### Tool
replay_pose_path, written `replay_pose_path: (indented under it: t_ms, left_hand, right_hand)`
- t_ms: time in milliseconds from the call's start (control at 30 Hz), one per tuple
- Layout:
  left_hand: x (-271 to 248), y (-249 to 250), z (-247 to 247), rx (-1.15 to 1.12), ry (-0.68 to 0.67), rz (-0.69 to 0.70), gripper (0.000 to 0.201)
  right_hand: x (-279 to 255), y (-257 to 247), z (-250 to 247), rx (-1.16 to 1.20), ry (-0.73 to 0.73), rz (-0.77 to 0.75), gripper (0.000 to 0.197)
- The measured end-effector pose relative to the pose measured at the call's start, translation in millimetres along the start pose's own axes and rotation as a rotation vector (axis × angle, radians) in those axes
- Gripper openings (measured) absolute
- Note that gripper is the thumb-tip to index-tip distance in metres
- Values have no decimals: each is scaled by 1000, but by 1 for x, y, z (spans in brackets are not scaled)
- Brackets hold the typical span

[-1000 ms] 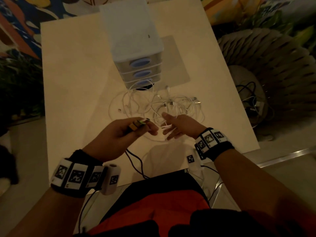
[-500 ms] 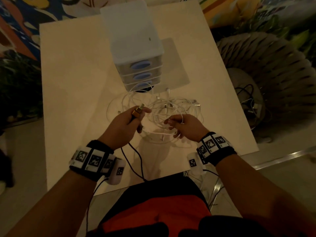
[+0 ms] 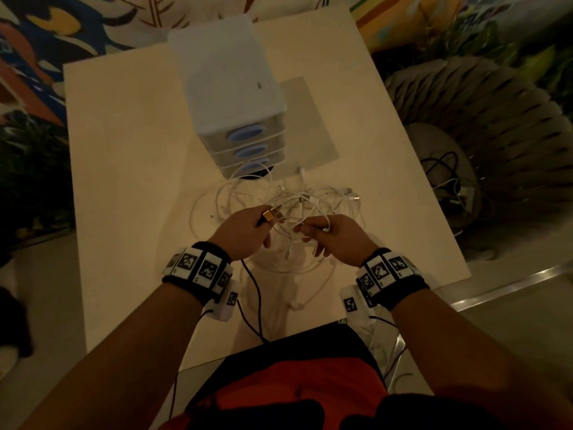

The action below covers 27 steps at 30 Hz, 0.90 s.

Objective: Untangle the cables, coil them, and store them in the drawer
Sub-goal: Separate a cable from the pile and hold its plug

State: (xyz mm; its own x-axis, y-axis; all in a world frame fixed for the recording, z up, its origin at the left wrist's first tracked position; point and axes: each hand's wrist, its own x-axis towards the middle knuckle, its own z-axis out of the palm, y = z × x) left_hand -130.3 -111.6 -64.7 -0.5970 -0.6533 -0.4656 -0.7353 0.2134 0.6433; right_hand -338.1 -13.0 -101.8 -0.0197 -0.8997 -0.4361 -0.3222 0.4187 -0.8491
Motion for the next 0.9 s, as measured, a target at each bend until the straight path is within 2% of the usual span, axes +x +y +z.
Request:
replay_pose_path:
  t_ms: [167,233,300,433,500,600,733,800,900]
  left_hand:
    - [-2,0,-5,-110,61,-69,23]
    - [-4,-1,-8,-197,82,-130,30]
    - [-7,0,-11,-261,41,-170,38]
    - [-10,4,-13,-268,-73,-93,29]
    - [-11,6,-13,-264,-85,-40,29]
    - [-12,8,-10,-210,-38,25,26]
    - [-11,4,-5,-140,-1,28,21]
    - [-10,2,-1,-103,50,26,25]
    - [-11,2,3,-87,150,28,20]
  right_hand:
    - [2,1,-7,-82,-6,-18,21]
    - [2,3,-10,-64,29,-44,20]
    - [4,4,-13,-35,56,-53,19]
    - [8,0,-11,-71,9,-91,20]
    - [10,-5,-8,-78,-10,-110,17]
    - [11,-8,-4,-77,-13,-121,14]
    - [11,-8,-1,-66,-10,-109,16]
    - [10,-10,0,-88,-17,-116,16]
    - [8,-16,-2,-129,-21,-97,25]
